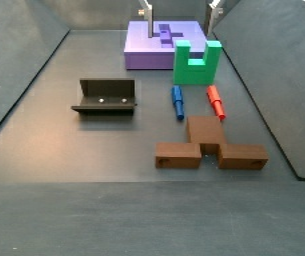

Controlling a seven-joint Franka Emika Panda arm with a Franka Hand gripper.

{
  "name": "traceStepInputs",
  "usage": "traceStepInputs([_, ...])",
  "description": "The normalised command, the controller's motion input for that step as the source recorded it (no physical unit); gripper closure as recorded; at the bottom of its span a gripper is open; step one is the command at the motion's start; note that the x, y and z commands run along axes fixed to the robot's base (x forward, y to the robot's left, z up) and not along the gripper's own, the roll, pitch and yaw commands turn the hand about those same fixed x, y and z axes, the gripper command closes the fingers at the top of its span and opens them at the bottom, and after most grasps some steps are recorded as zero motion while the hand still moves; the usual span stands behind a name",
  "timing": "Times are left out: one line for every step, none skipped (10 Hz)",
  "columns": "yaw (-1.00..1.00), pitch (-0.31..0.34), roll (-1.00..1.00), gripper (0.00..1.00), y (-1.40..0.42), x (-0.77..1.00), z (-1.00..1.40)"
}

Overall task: Pick up the green object. Move up. Move to above the board. Insert the green object.
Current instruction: Pick up the green object.

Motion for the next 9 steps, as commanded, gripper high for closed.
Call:
traceStepInputs([0.00,0.000,-0.01,0.00,0.00,0.00,0.00])
traceStepInputs([0.00,0.010,0.02,0.00,-0.04,0.00,0.00])
traceStepInputs([0.00,0.000,-0.04,0.00,0.03,0.00,0.00])
traceStepInputs([-0.05,-0.034,-0.04,0.00,-0.31,0.00,-0.22])
traceStepInputs([0.00,-0.067,0.19,0.00,-0.93,-0.20,-0.31])
traceStepInputs([0.00,-0.039,0.22,0.00,-1.00,-0.06,-0.26])
traceStepInputs([0.00,-0.059,0.20,0.00,-1.00,-0.02,-0.21])
traceStepInputs([0.00,-0.089,0.16,0.00,-1.00,-0.01,-0.13])
traceStepInputs([0.00,-0.034,0.20,0.00,-1.00,0.00,-0.17])
